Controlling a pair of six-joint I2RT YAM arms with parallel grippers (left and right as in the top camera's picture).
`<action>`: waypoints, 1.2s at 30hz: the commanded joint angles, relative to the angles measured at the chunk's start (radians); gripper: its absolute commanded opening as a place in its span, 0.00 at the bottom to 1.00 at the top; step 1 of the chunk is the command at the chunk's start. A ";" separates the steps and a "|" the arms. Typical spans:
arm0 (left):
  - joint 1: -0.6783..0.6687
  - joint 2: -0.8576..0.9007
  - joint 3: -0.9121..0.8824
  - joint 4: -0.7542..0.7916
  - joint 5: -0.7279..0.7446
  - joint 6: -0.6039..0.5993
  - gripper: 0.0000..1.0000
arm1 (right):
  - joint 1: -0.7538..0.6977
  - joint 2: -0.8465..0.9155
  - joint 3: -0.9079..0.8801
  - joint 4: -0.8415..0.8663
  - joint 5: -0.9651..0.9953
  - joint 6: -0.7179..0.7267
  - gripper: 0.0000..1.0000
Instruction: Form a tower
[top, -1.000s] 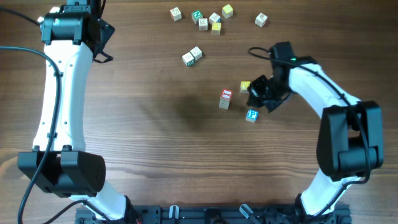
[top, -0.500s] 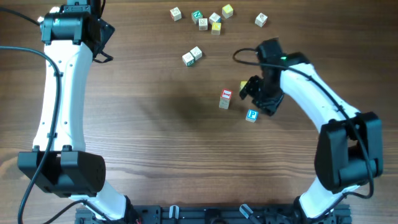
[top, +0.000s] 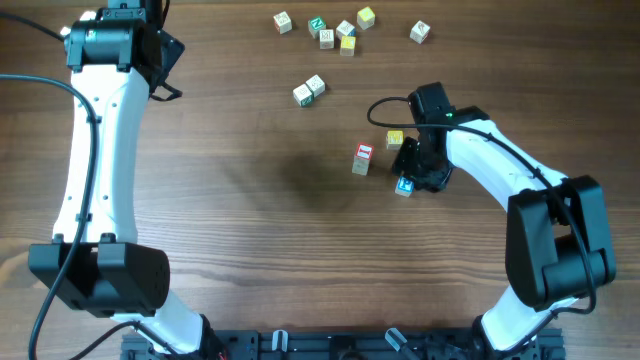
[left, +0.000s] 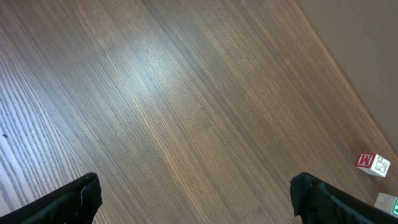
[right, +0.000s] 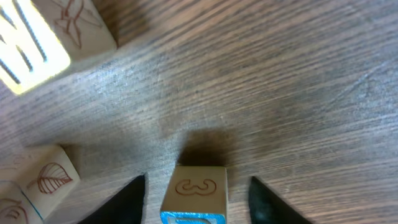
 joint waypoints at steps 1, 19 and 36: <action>0.003 0.010 0.004 0.000 -0.027 0.013 1.00 | 0.002 0.005 -0.012 -0.013 -0.011 -0.068 0.40; 0.003 0.010 0.004 0.000 -0.027 0.013 1.00 | 0.002 -0.007 0.495 -0.515 -0.092 -0.172 0.04; 0.003 0.010 0.004 0.000 -0.027 0.013 1.00 | 0.193 0.115 0.662 -0.391 0.058 -0.031 0.10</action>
